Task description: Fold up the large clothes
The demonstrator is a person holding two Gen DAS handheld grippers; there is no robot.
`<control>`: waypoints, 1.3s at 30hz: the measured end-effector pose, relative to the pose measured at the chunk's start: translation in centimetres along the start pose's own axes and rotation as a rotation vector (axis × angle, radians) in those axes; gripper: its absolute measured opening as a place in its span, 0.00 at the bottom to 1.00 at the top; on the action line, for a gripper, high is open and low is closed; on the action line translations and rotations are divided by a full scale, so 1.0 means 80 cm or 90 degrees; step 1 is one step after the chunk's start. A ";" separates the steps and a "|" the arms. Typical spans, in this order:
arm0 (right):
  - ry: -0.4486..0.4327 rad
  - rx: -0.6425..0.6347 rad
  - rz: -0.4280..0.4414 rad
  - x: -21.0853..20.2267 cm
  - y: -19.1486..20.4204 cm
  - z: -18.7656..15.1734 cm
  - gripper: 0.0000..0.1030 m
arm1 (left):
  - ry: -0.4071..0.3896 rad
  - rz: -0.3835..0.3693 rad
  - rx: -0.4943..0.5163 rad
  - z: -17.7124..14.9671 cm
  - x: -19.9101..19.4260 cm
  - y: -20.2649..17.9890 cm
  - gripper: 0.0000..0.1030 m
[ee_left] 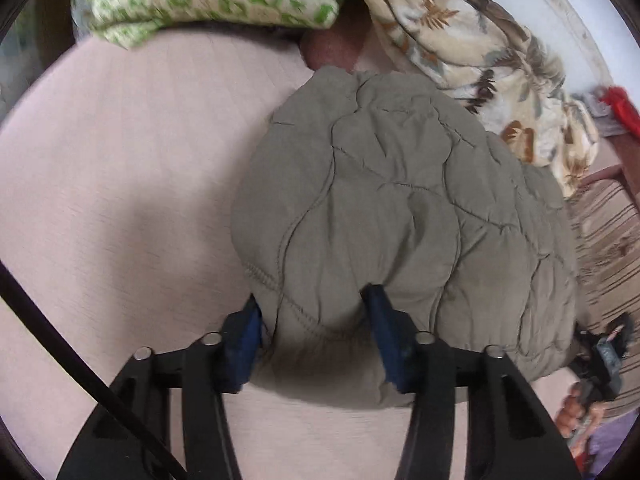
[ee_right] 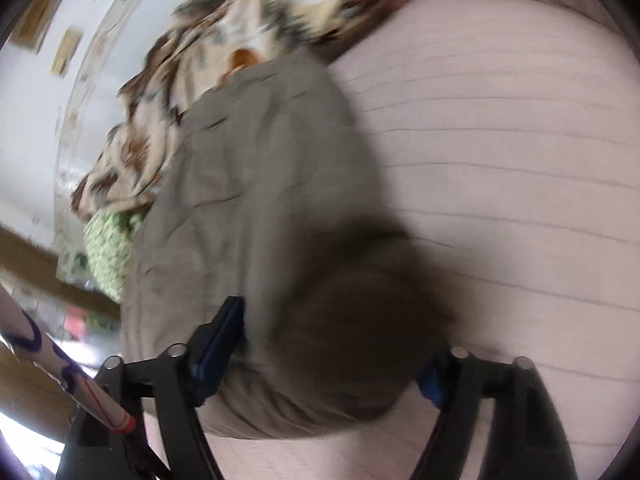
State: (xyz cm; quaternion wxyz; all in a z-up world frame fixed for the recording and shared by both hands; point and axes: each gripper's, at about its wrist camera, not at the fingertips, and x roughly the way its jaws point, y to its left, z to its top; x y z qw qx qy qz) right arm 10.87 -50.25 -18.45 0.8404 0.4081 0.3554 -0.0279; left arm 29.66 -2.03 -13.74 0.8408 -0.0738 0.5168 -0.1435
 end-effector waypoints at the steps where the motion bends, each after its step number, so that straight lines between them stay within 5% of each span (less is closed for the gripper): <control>1: 0.007 -0.030 0.002 0.006 0.021 -0.004 0.78 | -0.005 0.023 0.000 -0.003 -0.001 0.006 0.46; 5: 0.037 -0.106 0.017 0.027 0.072 -0.025 0.78 | -0.009 0.034 -0.026 -0.008 0.005 0.029 0.52; 9: 0.013 -0.127 -0.038 0.025 0.076 -0.028 0.78 | -0.039 0.080 -0.005 -0.017 -0.022 0.013 0.53; 12: -0.037 -0.071 -0.068 -0.005 0.056 -0.019 0.79 | -0.111 0.149 0.068 -0.041 -0.073 -0.021 0.55; 16: -0.160 -0.053 -0.189 -0.062 0.046 -0.018 0.80 | -0.222 0.219 0.118 -0.083 -0.145 -0.048 0.74; 20: -0.253 -0.190 -0.305 -0.092 0.100 -0.046 0.76 | -0.292 0.183 0.103 -0.127 -0.205 -0.059 0.82; 22: -0.257 -0.262 -0.295 -0.083 0.136 -0.068 0.62 | -0.297 0.166 0.088 -0.141 -0.218 -0.061 0.82; 25: -0.176 -0.282 -0.222 -0.047 0.152 -0.080 0.54 | -0.296 0.144 0.068 -0.165 -0.233 -0.065 0.82; 28: -0.094 -0.239 -0.283 0.003 0.114 -0.070 0.55 | -0.306 0.133 0.060 -0.190 -0.249 -0.068 0.82; 34: -0.165 -0.232 -0.265 -0.062 0.146 -0.094 0.62 | -0.309 0.167 0.093 -0.242 -0.255 -0.079 0.83; 39: -0.201 -0.262 -0.253 -0.124 0.180 -0.174 0.77 | -0.274 0.190 0.116 -0.288 -0.236 -0.082 0.83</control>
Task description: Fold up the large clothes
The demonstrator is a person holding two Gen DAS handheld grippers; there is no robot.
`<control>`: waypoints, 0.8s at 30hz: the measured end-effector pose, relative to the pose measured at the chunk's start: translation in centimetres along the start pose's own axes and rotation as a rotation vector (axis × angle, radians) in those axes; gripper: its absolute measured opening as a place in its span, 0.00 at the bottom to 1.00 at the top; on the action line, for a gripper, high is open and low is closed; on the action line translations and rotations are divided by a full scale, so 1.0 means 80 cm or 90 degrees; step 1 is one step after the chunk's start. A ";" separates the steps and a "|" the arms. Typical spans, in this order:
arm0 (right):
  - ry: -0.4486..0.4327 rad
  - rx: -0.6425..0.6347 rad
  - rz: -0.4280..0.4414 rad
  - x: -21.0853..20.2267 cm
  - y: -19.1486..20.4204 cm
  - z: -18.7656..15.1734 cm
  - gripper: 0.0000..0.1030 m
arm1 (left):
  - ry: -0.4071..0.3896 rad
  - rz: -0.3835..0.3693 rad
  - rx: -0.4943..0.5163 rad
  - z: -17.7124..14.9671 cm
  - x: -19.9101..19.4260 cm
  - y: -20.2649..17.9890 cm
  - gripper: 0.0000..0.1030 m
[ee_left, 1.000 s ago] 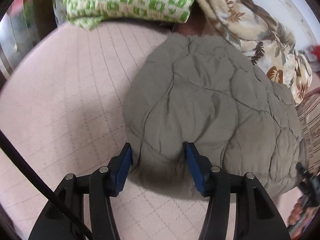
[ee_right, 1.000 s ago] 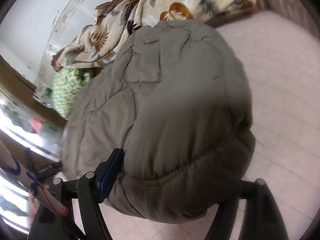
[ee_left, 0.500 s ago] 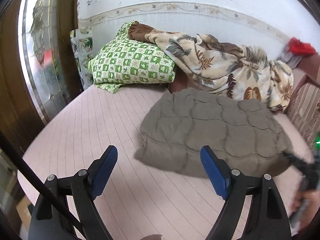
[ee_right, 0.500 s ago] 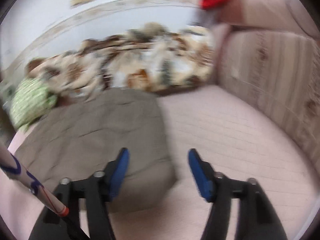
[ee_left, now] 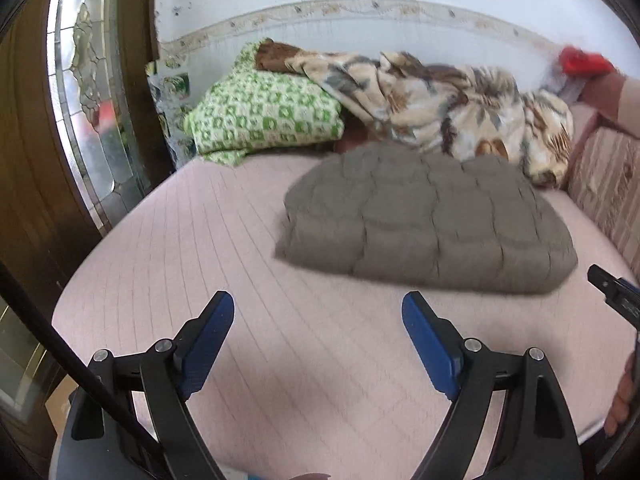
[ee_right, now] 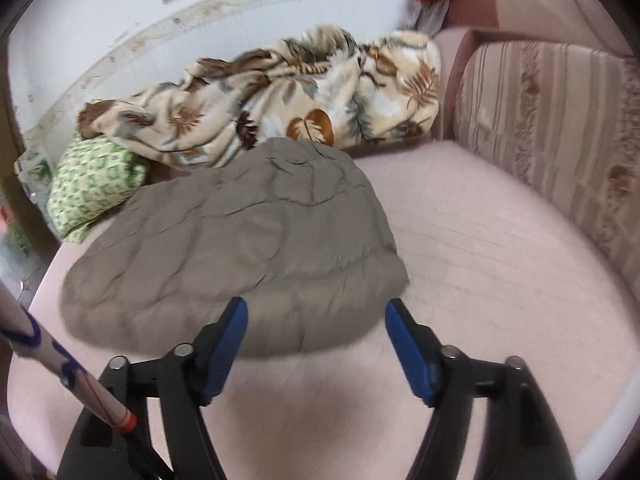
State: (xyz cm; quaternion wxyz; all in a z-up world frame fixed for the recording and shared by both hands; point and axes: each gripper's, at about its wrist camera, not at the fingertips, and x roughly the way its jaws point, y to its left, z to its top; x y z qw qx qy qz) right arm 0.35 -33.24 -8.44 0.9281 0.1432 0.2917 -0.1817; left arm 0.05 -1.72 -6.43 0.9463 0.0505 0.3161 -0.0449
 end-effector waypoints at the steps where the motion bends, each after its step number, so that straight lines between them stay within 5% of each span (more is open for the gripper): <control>1: -0.004 -0.007 0.003 -0.014 0.005 -0.012 0.79 | 0.007 0.000 0.004 -0.009 -0.002 -0.002 0.83; 9: -0.020 -0.111 -0.061 -0.079 0.026 -0.129 0.85 | 0.078 -0.035 0.014 -0.059 -0.006 -0.014 0.83; 14: -0.047 -0.162 -0.100 -0.089 0.042 -0.142 0.85 | 0.084 -0.058 0.023 -0.070 -0.020 -0.026 0.83; 24: -0.068 -0.155 -0.090 -0.111 0.051 -0.140 0.85 | 0.083 -0.084 0.028 -0.071 -0.029 -0.033 0.83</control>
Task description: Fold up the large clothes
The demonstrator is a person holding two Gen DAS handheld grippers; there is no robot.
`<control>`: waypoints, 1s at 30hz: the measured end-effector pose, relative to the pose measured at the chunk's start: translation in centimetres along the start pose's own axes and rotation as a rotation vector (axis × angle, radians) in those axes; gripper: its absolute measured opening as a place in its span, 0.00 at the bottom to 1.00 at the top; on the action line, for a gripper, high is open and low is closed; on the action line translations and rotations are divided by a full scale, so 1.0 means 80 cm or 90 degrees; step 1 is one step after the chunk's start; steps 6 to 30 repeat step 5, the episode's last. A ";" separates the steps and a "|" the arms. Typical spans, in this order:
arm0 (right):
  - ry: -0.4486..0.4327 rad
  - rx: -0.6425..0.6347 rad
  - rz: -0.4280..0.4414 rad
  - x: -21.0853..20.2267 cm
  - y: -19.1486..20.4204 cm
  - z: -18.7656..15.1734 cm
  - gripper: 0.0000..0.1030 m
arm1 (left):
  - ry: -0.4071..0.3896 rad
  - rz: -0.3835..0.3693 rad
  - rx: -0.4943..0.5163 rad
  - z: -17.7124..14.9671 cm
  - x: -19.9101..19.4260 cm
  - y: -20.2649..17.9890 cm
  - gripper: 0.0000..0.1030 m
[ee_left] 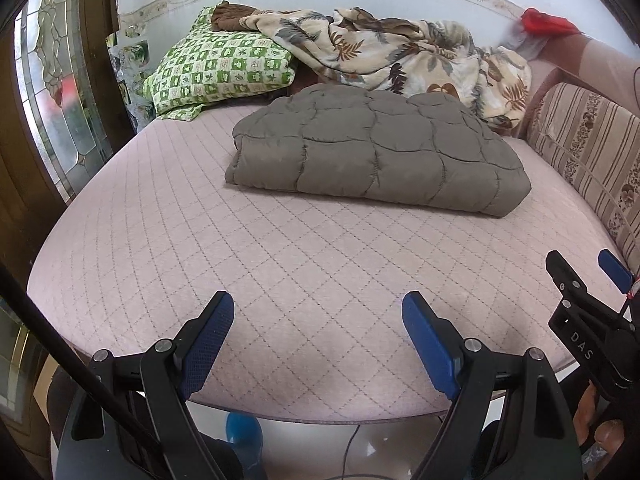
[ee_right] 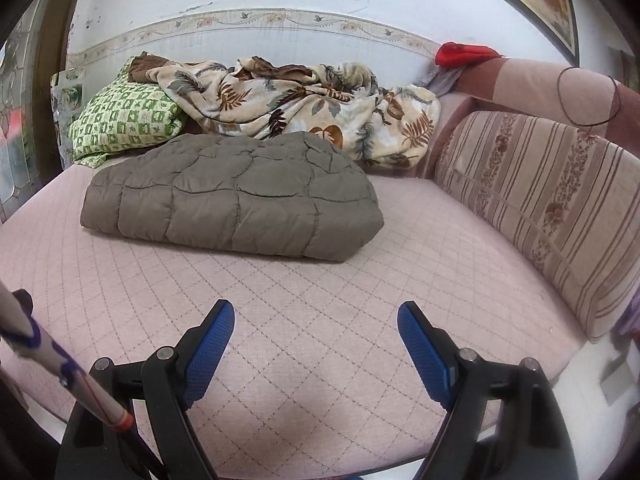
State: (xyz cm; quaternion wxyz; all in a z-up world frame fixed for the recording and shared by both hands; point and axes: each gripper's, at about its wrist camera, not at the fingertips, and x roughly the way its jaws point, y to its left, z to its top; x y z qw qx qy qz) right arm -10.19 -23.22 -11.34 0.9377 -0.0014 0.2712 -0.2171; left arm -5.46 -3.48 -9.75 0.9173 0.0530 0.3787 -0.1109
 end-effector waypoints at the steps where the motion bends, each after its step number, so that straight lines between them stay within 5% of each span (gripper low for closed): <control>1: -0.001 -0.001 0.001 0.000 0.001 0.001 0.85 | 0.002 -0.003 0.000 0.000 0.001 0.000 0.83; 30: 0.005 0.000 0.008 0.001 0.002 0.004 0.85 | 0.009 -0.001 0.001 0.000 0.005 -0.001 0.83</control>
